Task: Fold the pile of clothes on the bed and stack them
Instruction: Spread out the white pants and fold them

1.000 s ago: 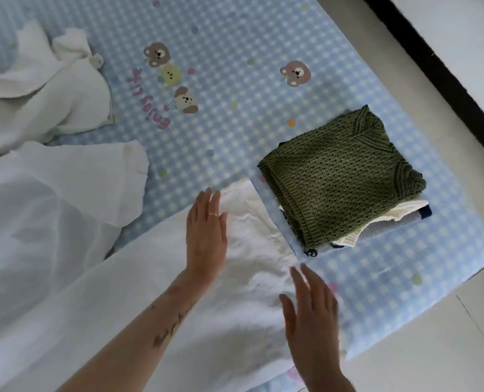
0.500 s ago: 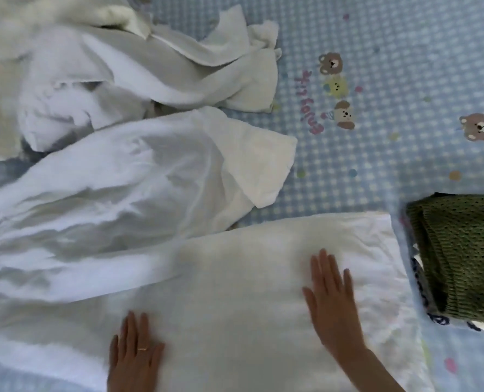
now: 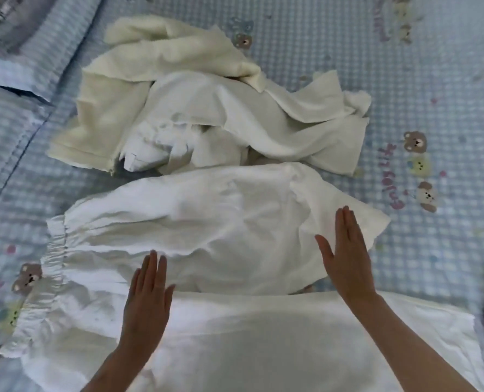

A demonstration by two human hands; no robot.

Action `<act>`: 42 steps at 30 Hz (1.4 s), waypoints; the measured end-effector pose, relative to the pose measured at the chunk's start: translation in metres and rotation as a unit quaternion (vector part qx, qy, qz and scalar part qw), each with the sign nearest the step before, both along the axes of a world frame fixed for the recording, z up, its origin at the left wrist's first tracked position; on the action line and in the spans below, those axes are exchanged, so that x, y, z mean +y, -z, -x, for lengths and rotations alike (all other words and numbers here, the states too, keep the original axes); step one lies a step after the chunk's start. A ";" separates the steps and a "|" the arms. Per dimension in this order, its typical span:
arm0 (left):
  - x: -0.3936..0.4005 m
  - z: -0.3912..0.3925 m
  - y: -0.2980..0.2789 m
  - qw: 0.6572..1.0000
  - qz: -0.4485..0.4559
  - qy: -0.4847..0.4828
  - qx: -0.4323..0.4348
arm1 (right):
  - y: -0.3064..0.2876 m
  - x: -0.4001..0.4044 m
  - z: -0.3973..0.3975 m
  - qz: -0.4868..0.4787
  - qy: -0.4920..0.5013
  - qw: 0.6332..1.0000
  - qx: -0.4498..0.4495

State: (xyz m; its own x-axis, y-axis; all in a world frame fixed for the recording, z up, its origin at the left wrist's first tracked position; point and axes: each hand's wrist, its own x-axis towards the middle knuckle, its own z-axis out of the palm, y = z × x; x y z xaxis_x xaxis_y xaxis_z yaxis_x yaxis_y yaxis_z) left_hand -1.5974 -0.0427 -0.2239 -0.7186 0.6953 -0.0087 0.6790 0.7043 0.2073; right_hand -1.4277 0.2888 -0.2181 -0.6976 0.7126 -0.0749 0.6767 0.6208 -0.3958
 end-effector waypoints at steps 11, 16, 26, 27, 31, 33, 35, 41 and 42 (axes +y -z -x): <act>0.087 0.186 -0.001 0.995 0.075 0.057 0.044 | 0.006 0.097 0.053 -0.027 0.074 0.989 -0.124; 0.048 0.175 -0.008 1.000 0.024 0.005 0.020 | -0.042 0.140 0.021 -0.120 0.064 0.989 -0.054; -0.060 0.089 -0.024 0.990 -0.003 0.140 0.023 | -0.089 0.119 -0.101 -0.281 -0.077 0.956 -0.041; -0.067 0.080 -0.026 0.990 0.016 0.143 0.006 | -0.088 0.111 -0.116 -0.281 -0.088 0.954 -0.055; -0.083 0.044 -0.023 0.983 0.060 0.171 -0.034 | -0.074 0.081 -0.174 -0.233 -0.062 0.966 -0.098; -0.075 0.018 -0.015 0.979 0.013 0.203 -0.032 | -0.063 0.067 -0.192 -0.195 -0.052 0.972 -0.117; -0.049 -0.014 -0.007 0.971 -0.003 0.236 -0.047 | -0.051 0.054 -0.204 -0.162 -0.065 0.975 -0.134; 0.070 -0.136 0.015 0.939 0.058 0.327 -0.092 | -0.017 0.029 -0.229 0.045 0.252 0.961 -0.101; 0.087 -0.150 0.018 0.936 0.055 0.339 -0.081 | -0.011 0.030 -0.230 0.081 0.275 0.955 -0.079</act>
State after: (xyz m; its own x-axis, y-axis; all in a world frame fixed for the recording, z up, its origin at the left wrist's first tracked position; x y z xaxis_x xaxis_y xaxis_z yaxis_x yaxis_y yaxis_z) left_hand -1.4479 0.0438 -0.2423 -0.0963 0.9794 -0.1774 0.9434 0.1466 0.2973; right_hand -1.1982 0.3187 -0.2069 -0.1928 0.9378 -0.2888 0.9419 0.0943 -0.3225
